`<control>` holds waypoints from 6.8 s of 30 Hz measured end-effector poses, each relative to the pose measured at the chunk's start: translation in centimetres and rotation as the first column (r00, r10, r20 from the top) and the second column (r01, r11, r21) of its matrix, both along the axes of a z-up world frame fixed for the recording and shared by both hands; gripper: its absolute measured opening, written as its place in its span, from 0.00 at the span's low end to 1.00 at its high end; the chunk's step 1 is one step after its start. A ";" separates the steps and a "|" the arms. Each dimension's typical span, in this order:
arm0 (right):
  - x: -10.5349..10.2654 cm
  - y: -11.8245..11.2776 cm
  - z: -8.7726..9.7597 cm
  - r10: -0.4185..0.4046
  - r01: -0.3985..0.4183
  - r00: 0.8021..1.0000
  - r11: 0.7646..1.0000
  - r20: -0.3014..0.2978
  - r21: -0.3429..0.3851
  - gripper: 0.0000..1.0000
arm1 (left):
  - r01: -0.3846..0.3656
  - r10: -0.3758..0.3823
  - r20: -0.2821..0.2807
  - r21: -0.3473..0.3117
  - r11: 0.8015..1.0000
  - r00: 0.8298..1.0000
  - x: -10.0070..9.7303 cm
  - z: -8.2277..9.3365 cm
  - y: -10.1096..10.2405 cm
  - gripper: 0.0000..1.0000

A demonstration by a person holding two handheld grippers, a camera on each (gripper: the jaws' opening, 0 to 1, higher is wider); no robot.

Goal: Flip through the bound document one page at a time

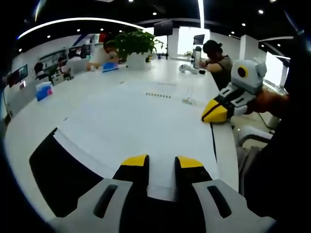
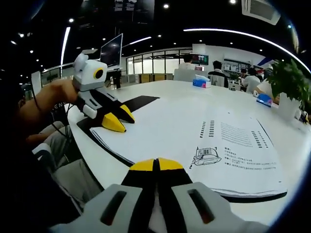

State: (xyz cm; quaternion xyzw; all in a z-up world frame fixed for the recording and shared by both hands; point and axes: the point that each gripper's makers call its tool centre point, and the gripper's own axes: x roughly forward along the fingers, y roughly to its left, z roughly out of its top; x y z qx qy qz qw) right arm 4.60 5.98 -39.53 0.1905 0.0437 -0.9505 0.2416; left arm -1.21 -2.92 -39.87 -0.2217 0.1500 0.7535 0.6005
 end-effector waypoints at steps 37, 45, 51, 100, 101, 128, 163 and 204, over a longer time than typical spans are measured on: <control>-0.1 0.2 0.2 -0.022 0.028 0.999 0.989 0.045 -0.145 0.02 | -0.051 0.053 -0.032 0.054 0.997 0.998 2.4 -0.1 -0.5 0.45; -0.1 0.2 0.3 -0.026 0.044 0.996 0.977 0.090 -0.206 0.02 | -0.128 0.132 -0.065 0.064 0.990 0.989 2.8 0.0 -0.9 0.42; -0.1 0.1 0.3 0.001 0.017 0.995 0.981 0.097 -0.191 0.03 | -0.195 0.200 -0.071 0.078 0.978 0.977 3.1 0.0 -1.4 0.37; 7.8 10.9 6.4 -0.022 0.040 0.994 0.985 0.107 -0.167 0.64 | -0.169 0.172 -0.087 0.039 0.985 0.981 6.2 -0.3 -2.3 0.54; 7.9 11.0 6.2 -0.023 0.041 0.993 0.986 0.114 -0.162 0.63 | -0.168 0.170 -0.082 0.031 0.985 0.982 6.2 -0.4 -2.3 0.55; 7.0 11.1 6.1 0.027 -0.008 0.985 0.994 0.172 -0.110 0.63 | -0.272 0.271 -0.039 -0.027 0.962 0.962 8.1 6.0 -9.8 0.41; 5.9 11.6 6.6 0.046 -0.035 0.993 0.994 0.109 -0.101 0.62 | -0.298 0.299 0.058 -0.024 0.954 0.953 6.9 5.5 -9.1 0.40; 6.2 12.6 8.3 0.033 -0.029 0.999 0.980 0.018 -0.199 0.59 | -0.299 0.298 0.035 0.001 0.954 0.954 6.9 6.0 -8.1 0.42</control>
